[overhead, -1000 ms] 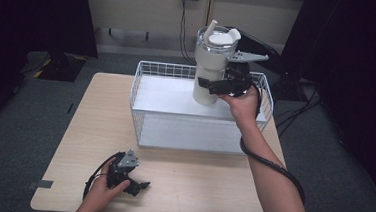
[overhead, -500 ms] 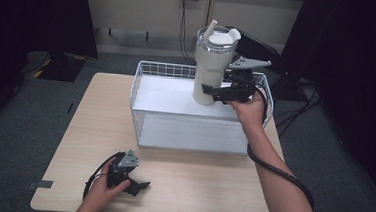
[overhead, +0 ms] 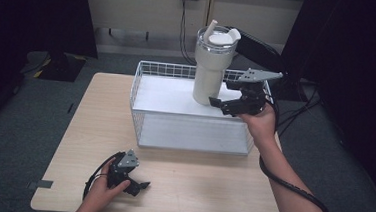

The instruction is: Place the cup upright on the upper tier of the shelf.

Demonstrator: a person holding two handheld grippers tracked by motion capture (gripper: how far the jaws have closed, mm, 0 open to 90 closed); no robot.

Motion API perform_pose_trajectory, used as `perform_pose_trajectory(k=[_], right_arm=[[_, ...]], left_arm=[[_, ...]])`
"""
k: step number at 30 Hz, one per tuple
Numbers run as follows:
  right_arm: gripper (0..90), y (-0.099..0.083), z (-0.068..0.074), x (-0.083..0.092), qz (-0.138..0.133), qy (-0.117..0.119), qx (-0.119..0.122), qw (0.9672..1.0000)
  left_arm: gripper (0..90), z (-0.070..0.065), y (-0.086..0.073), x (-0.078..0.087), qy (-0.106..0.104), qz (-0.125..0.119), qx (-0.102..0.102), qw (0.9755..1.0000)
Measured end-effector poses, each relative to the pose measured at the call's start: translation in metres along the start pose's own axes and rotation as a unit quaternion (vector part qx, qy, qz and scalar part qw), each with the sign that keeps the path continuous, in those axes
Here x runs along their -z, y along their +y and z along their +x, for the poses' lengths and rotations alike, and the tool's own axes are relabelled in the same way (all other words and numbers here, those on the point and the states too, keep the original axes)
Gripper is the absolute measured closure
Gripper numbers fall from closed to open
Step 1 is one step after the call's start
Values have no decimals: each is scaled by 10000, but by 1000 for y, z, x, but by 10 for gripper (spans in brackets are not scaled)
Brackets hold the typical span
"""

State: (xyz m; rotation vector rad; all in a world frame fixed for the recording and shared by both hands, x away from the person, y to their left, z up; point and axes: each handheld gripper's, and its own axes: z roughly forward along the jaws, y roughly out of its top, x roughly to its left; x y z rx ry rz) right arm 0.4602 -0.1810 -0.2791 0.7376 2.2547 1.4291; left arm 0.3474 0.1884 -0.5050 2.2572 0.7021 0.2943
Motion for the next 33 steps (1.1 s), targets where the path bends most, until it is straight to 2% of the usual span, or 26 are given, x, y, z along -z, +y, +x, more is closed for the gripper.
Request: perform_pose_trajectory(k=[8,13,19,33], right_arm=[[133,-9,10,11,-65,142,22,9999],[135,-12,18,18,-192,345,-20,9992],[135,-19,29,26,-288,483,101,9984],[136,-43,50,30,-257,740,213,9967]], left_arm=[[0,0,0,0,1,3,-4,10000],[0,0,0,0,-1,2,-2,10000],[0,0,0,0,-32,17,14,10000],[0,0,0,0,-31,16,15,10000]])
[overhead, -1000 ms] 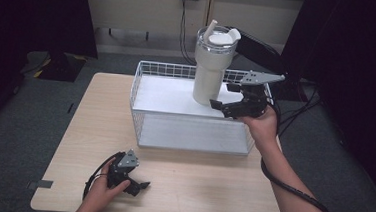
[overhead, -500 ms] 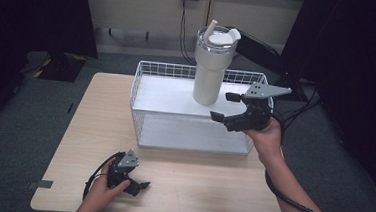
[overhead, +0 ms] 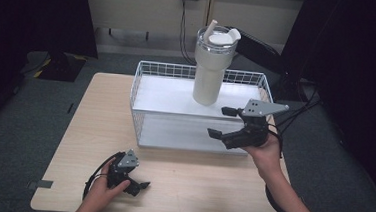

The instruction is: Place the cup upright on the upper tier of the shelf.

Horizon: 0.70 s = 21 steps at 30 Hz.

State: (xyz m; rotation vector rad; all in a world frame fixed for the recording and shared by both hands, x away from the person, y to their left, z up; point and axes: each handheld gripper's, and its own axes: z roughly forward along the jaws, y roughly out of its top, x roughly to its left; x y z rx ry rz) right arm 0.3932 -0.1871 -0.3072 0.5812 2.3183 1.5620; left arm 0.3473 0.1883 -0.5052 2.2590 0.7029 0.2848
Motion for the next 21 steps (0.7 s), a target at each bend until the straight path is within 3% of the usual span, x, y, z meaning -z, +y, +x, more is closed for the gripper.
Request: perform_pose_trajectory(k=[21], right_arm=[[135,-42,17,-6,232,300,-15,9993]], left_arm=[[0,0,0,0,-1,-1,3,10000]])
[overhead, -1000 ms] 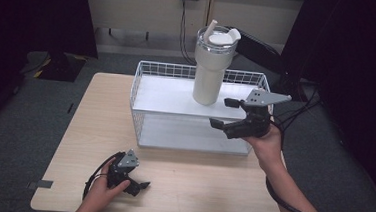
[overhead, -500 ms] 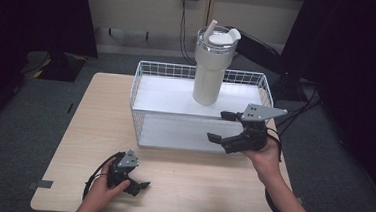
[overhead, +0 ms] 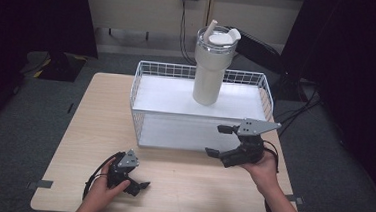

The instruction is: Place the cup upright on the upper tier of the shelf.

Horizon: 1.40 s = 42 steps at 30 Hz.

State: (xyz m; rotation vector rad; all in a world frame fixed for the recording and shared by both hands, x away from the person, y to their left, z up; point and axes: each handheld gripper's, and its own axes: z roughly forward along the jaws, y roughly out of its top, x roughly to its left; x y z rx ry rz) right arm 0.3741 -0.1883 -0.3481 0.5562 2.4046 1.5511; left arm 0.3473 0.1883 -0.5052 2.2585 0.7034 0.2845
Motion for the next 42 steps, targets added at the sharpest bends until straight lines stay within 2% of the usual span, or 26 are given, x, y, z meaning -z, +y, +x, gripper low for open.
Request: perform_pose_trajectory(k=[10,16,26,32,42], right_arm=[[134,-25,7,-6,107,99,66,9999],[134,-46,10,-15,195,206,-42,9996],[132,-76,11,-29,398,348,-52,9986],[131,-93,11,-36,459,344,-179,9982],[126,-122,10,-45,754,324,-242,9963]], left_arm=[[0,0,0,0,0,1,-1,10000],[0,0,0,0,1,0,0,10000],[0,0,0,0,5,1,-1,10000],[0,0,0,0,5,0,-1,10000],[0,0,0,0,6,1,-1,10000]])
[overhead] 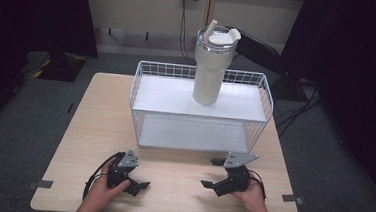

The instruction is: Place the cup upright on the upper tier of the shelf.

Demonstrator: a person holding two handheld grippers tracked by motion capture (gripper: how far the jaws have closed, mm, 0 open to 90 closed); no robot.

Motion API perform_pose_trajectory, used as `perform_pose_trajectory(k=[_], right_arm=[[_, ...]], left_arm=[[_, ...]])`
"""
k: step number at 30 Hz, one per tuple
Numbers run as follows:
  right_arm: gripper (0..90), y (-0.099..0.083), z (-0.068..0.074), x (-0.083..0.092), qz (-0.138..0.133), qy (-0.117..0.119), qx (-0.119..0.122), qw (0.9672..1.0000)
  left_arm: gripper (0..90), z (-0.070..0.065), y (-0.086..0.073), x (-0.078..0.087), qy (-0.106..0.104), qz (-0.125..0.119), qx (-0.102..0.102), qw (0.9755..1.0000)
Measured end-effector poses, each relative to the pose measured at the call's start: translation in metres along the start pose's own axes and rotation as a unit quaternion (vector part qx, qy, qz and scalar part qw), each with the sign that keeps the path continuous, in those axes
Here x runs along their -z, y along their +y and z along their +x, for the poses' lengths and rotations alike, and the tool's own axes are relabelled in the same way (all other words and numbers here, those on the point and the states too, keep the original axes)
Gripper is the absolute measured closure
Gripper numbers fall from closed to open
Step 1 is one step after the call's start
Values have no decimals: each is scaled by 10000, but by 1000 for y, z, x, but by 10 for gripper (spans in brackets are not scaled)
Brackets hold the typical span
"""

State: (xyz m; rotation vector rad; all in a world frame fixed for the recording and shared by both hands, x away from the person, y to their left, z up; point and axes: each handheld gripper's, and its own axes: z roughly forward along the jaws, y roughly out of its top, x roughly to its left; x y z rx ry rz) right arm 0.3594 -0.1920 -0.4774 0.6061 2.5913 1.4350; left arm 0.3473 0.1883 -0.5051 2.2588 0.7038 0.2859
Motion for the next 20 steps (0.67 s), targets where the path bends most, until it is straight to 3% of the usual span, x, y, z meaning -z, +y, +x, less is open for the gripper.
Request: perform_pose_trajectory(k=[7,18,20], right_arm=[[125,-13,1,-7,232,27,-15,9997],[113,-22,0,-12,690,-100,190,9974],[111,-21,0,-12,810,4,175,9966]], left_arm=[[0,0,0,0,2,0,1,10000],[0,0,0,0,0,0,7,10000],[0,0,0,0,0,-1,6,10000]])
